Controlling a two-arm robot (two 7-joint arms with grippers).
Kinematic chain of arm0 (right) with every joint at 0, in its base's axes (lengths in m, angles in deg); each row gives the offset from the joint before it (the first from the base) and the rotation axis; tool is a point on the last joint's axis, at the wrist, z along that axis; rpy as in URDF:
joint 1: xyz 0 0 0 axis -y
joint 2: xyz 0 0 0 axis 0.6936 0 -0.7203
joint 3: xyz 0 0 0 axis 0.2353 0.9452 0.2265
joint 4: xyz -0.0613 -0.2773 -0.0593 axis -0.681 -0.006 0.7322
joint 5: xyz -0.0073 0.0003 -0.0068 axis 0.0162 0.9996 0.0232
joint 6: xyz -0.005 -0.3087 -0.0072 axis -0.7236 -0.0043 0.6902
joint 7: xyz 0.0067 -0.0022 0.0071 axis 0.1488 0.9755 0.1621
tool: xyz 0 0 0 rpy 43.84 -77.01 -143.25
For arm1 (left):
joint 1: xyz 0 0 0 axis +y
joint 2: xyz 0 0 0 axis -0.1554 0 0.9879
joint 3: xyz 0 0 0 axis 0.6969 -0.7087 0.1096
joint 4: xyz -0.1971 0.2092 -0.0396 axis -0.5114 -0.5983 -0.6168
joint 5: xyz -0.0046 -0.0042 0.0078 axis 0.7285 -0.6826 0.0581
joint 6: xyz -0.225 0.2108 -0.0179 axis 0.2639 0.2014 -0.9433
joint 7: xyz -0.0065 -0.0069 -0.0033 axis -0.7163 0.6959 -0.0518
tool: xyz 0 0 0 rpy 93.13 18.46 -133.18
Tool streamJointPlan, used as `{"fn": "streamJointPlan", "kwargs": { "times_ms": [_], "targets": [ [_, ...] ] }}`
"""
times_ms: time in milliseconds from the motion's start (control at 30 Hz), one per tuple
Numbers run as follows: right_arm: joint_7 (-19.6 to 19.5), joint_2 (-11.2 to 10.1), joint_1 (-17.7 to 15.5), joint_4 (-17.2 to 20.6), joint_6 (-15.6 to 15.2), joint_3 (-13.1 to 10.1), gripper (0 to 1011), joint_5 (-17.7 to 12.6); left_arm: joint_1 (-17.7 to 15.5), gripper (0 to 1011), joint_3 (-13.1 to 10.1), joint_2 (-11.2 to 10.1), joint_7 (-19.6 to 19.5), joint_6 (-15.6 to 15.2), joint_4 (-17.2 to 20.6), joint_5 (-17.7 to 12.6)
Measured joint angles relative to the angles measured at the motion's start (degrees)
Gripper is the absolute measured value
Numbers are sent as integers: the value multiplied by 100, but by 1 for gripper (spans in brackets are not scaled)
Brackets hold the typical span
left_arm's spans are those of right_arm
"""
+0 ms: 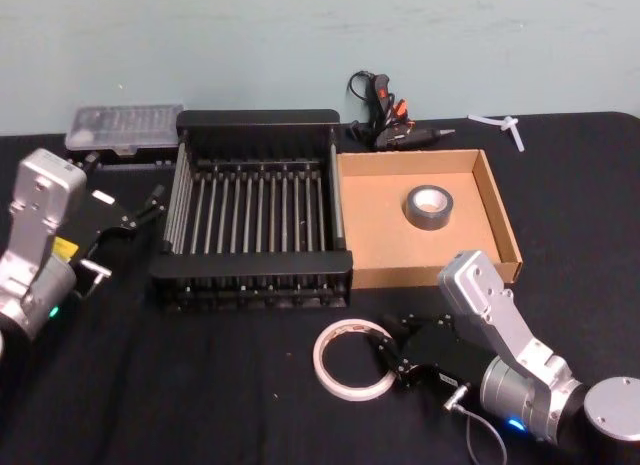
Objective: Pick up the white tape and place it into the black box , Pick up the silver tape and place it into the brown box.
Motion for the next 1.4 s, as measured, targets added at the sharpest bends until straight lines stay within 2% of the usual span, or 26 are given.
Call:
{"fn": "streamJointPlan", "kwargs": {
  "times_ms": [33, 167, 300, 800, 1400],
  "targets": [
    [0, 0, 0, 0, 0, 0, 223, -1, 0, 1001, 0, 0, 0, 0, 0, 0],
    [0, 0, 0, 0, 0, 0, 113, -1, 0, 1001, 0, 0, 0, 0, 0, 0],
    [0, 0, 0, 0, 1, 0, 85, -1, 0, 1001, 0, 0, 0, 0, 0, 0],
    [58, -2, -19, 8, 0, -58, 82, -103, 0, 1001, 0, 0, 0, 0, 0, 0],
    [247, -146, -33, 464, 28, -141, 82, -490, 0, 1001, 0, 0, 0, 0, 0, 0]
  ]
}}
